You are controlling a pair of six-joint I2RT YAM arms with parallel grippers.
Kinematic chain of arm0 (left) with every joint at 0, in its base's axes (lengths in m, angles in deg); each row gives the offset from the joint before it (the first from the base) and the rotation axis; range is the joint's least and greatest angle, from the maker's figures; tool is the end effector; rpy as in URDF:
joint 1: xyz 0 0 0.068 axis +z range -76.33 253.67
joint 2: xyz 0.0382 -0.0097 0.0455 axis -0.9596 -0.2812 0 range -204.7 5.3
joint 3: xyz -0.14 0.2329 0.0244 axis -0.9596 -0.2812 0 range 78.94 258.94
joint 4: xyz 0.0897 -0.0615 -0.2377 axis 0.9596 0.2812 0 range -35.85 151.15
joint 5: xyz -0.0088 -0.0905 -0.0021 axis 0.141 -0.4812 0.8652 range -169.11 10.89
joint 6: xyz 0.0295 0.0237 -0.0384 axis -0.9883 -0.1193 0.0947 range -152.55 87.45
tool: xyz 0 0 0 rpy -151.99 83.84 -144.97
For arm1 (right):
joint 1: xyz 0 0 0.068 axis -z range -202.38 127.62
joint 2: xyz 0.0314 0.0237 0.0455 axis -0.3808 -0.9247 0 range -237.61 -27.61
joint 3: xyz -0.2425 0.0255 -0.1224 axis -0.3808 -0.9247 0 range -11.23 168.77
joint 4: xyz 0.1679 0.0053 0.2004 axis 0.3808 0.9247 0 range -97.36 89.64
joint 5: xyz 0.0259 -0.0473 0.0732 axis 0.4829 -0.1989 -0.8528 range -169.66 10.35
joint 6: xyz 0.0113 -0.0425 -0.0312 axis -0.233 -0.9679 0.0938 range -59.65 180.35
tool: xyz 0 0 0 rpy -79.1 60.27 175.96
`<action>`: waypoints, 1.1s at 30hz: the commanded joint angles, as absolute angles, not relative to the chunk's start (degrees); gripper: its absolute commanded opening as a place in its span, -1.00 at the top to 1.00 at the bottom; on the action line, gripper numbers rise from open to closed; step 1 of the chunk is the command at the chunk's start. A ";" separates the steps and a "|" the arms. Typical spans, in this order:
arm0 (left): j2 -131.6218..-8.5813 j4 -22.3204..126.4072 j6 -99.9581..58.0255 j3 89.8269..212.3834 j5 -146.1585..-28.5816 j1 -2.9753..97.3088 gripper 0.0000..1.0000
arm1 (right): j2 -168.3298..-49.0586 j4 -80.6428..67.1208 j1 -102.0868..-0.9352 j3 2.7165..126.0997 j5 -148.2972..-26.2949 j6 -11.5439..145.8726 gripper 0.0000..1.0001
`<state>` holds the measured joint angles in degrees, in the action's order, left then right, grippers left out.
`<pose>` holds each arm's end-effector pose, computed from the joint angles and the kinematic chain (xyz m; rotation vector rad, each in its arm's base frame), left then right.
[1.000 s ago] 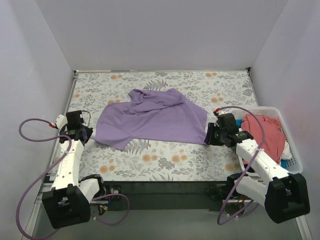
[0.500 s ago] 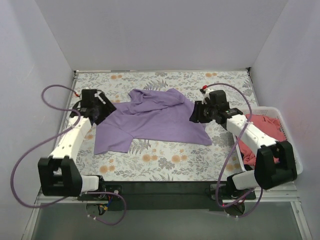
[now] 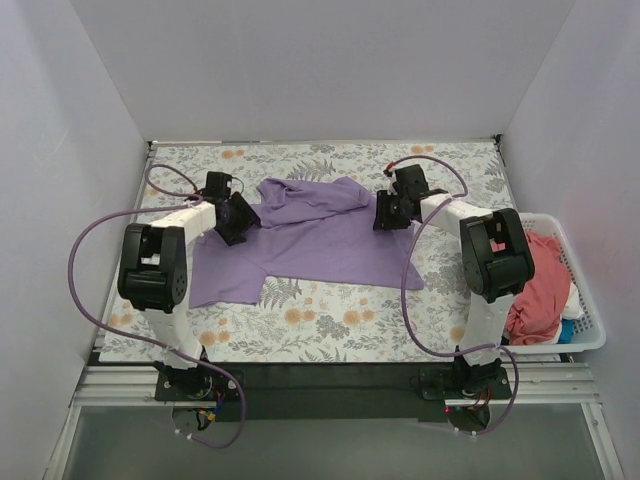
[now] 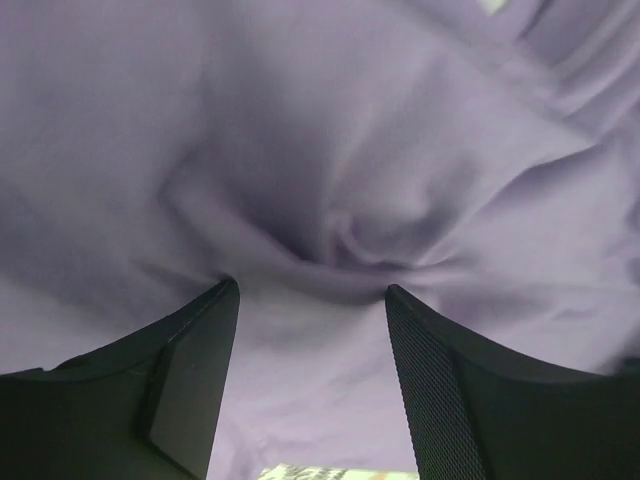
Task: Fold and stack the t-shirts
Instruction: Flatten the tshirt out
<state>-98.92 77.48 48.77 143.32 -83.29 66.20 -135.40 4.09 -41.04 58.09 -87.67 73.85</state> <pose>0.3575 -0.0495 0.1607 -1.6669 2.2588 -0.5415 0.3775 0.1328 0.1759 -0.1746 2.4696 0.4167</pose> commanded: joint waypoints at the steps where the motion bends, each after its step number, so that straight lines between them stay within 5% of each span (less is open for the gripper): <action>1: -103.04 75.42 50.60 147.40 -83.77 66.46 -0.18 | -139.66 1.96 -38.65 64.43 -85.63 73.36 0.10; 14: -113.19 77.87 47.88 167.26 -81.75 66.81 -0.49 | -157.17 8.36 -34.43 92.21 -87.21 71.69 -0.02; 23: -88.24 91.04 47.52 151.82 -60.67 66.81 -0.61 | -135.56 8.46 -36.01 70.89 -77.92 71.50 -0.39; 29: -76.17 93.52 47.35 137.83 -57.84 66.81 -0.61 | -124.83 8.81 -38.46 57.18 -73.16 74.32 -0.69; 33: -76.26 93.17 47.70 134.31 -60.03 66.72 -0.60 | -120.26 9.25 -39.61 52.41 -73.85 74.59 -0.71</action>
